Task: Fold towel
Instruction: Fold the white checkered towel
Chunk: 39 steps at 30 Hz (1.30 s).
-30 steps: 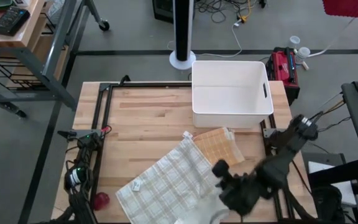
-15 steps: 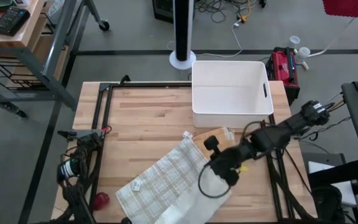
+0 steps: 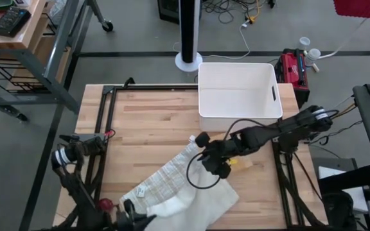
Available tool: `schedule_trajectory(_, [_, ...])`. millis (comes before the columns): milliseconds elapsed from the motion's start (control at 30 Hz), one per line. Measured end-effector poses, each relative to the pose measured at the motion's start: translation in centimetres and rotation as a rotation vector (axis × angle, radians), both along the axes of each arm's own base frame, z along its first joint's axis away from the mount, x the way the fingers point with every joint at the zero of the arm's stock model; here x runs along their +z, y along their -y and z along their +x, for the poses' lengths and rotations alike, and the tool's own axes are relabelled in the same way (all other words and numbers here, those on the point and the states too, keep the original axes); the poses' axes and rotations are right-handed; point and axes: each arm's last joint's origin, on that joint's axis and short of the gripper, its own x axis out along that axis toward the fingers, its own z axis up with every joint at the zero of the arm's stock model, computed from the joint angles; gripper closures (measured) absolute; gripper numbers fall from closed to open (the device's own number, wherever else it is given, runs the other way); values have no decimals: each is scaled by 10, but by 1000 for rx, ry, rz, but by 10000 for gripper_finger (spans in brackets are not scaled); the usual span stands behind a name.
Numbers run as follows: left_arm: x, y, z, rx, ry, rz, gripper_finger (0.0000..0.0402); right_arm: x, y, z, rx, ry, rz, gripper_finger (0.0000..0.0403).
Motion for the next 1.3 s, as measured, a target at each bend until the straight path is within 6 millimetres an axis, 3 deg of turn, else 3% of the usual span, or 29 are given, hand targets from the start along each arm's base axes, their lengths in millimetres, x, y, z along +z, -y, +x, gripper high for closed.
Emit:
schedule_trajectory(167, [11,-18,-26,-43,3,-6,401,-7,5,9,18,19,-29,403])
schedule_trajectory(367, [-1,-22,-63,-134,16,-45,402,-1,23,22,-6,147,-41,403])
schedule_trajectory(533, [-14,-32,-70,-146,24,-71,402,5,49,31,-25,225,-61,403])
schedule_trajectory(733, [-7,-39,-79,-165,35,-105,401,7,77,35,-51,239,89,403])
schedule_trajectory(1000, [28,-41,-90,-189,83,-248,401,-1,79,39,-30,215,98,403])
schedule_trajectory(1300, [42,-32,-99,-216,114,-363,402,-36,85,66,-6,193,33,403])
